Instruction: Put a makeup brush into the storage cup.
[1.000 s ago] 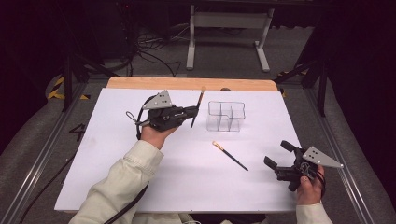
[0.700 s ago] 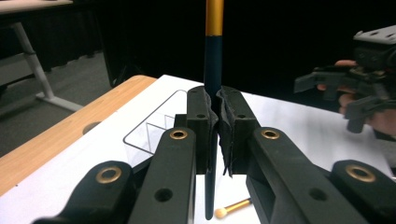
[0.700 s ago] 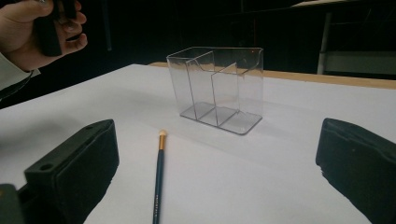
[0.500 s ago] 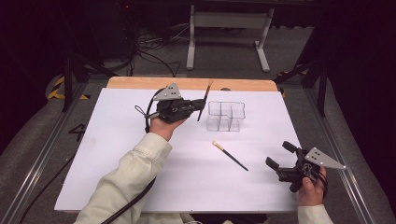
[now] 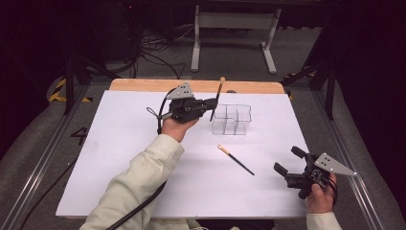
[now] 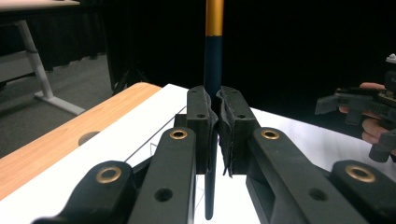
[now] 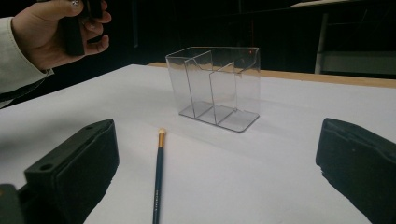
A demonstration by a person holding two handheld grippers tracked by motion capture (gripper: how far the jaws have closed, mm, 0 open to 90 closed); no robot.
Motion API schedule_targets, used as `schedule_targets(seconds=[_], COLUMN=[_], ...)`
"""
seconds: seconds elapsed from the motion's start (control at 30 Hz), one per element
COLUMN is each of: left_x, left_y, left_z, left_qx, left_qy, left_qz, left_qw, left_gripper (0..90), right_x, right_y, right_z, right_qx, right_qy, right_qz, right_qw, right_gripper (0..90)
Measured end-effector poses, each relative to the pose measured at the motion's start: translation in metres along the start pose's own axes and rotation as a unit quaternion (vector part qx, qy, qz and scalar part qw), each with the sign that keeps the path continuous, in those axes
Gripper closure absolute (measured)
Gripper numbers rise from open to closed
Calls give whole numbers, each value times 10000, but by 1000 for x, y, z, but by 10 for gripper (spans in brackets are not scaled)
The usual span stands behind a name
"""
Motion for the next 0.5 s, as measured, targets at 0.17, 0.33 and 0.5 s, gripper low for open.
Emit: schedule_targets(seconds=[0.17,0.33,0.5], left_x=[7,18,25], left_y=[-1,-3,-5], left_z=[1,2,4], left_qx=[60,62,103], left_qy=[-139,-164,-207], left_qz=[-100,-156,-192], left_qw=[9998,9997,9995], left_gripper=[833,833,833], right_x=[-4,-9,-12], right_y=[0,0,-1], right_z=[-1,0,1], right_qx=[-3,11,53], right_qy=[25,-6,-16], right_qz=[-42,-87,-102], right_qw=[10000,10000,9999], right_gripper=[2,2,2])
Point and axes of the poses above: each handheld gripper's, and its own axes: x roughly forward along the jaws, z roughly out of its top, y roughly to its left, the point moved 7 cm from there along x, roughly forward along the jaws, and after that the axes turned 14 degrees about -y, right-handed, at the moved point
